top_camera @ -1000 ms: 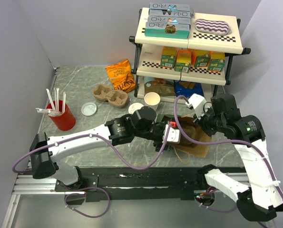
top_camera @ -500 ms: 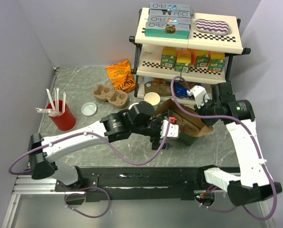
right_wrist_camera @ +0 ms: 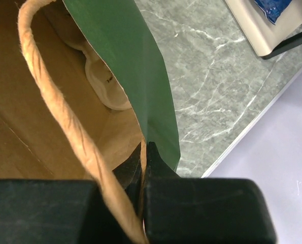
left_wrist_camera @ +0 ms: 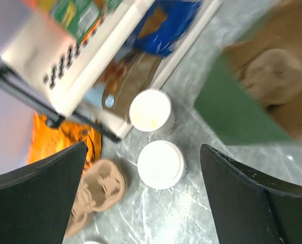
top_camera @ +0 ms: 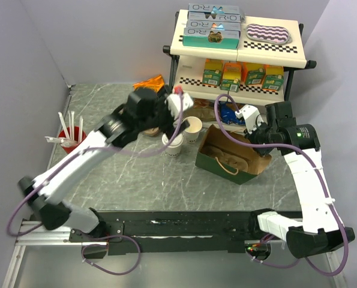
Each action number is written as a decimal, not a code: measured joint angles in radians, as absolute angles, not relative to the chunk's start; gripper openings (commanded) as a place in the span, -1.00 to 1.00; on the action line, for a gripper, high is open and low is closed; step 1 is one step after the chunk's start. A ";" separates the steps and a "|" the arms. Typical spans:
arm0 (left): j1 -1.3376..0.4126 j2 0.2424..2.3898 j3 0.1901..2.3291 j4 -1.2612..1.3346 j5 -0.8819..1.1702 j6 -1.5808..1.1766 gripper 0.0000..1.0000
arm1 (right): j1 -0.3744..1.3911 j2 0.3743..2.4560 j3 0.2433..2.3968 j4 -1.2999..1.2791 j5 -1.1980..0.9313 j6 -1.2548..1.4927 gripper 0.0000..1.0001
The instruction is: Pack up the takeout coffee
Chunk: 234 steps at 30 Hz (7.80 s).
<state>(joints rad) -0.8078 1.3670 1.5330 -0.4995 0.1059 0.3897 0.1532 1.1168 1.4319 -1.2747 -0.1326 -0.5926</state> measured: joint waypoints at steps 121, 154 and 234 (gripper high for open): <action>-0.989 1.359 1.800 -0.676 0.467 0.443 -0.98 | 0.199 1.024 1.472 -1.336 -0.121 -0.566 -1.00; -1.303 1.730 1.821 -0.652 -0.077 0.623 -0.99 | 0.196 0.923 1.443 -1.355 -0.172 -0.501 -1.00; -1.227 1.834 1.750 -0.724 -0.205 0.636 -0.99 | 0.194 0.953 1.401 -1.346 -0.231 -0.439 -1.00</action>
<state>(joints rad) -1.2274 1.8336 1.7496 -0.7238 -0.2047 0.6361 0.1940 0.9531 1.4006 -1.3460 -0.2314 -0.4385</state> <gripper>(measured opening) 0.778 0.014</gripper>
